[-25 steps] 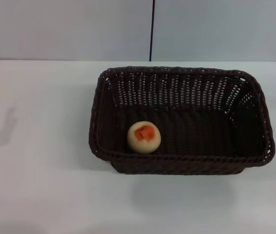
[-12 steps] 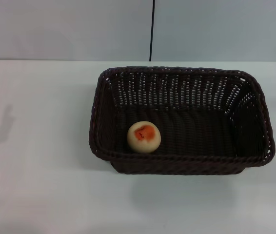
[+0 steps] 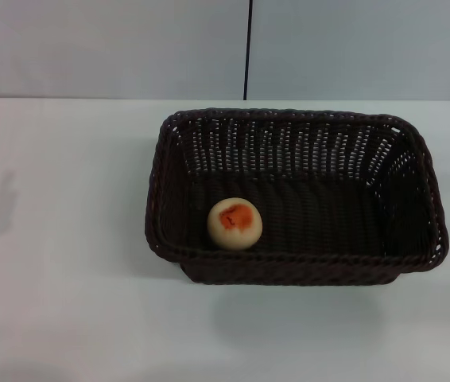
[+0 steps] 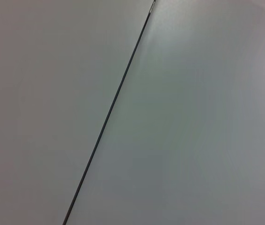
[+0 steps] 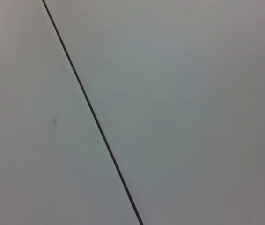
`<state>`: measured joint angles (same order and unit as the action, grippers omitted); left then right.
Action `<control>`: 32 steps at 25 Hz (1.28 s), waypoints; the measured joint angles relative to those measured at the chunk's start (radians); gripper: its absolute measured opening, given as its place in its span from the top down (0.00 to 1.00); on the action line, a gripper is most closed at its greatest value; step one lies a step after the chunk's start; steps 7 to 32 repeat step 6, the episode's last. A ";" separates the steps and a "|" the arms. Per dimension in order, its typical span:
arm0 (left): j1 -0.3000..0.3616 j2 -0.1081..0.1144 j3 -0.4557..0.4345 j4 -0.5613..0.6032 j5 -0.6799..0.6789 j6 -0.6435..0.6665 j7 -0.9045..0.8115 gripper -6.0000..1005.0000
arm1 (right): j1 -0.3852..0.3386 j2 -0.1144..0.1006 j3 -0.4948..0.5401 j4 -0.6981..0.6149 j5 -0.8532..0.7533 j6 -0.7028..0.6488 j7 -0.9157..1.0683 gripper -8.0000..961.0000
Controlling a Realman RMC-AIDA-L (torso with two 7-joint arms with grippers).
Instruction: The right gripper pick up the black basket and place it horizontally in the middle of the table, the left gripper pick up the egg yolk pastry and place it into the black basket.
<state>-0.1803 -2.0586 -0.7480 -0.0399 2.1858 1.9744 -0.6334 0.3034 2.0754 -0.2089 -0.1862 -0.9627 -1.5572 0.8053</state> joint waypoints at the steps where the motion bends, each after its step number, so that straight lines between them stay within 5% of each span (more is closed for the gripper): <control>1: 0.001 0.000 0.000 0.000 0.000 0.000 -0.003 0.37 | -0.002 0.000 0.000 0.001 0.000 0.000 0.000 0.48; 4: 0.005 0.001 -0.001 0.000 0.000 0.000 -0.007 0.46 | -0.009 0.000 0.000 0.005 0.000 -0.001 0.001 0.48; 32: 0.008 0.001 -0.001 0.000 0.000 0.001 -0.008 0.46 | -0.011 0.000 0.000 0.006 0.000 -0.005 0.001 0.48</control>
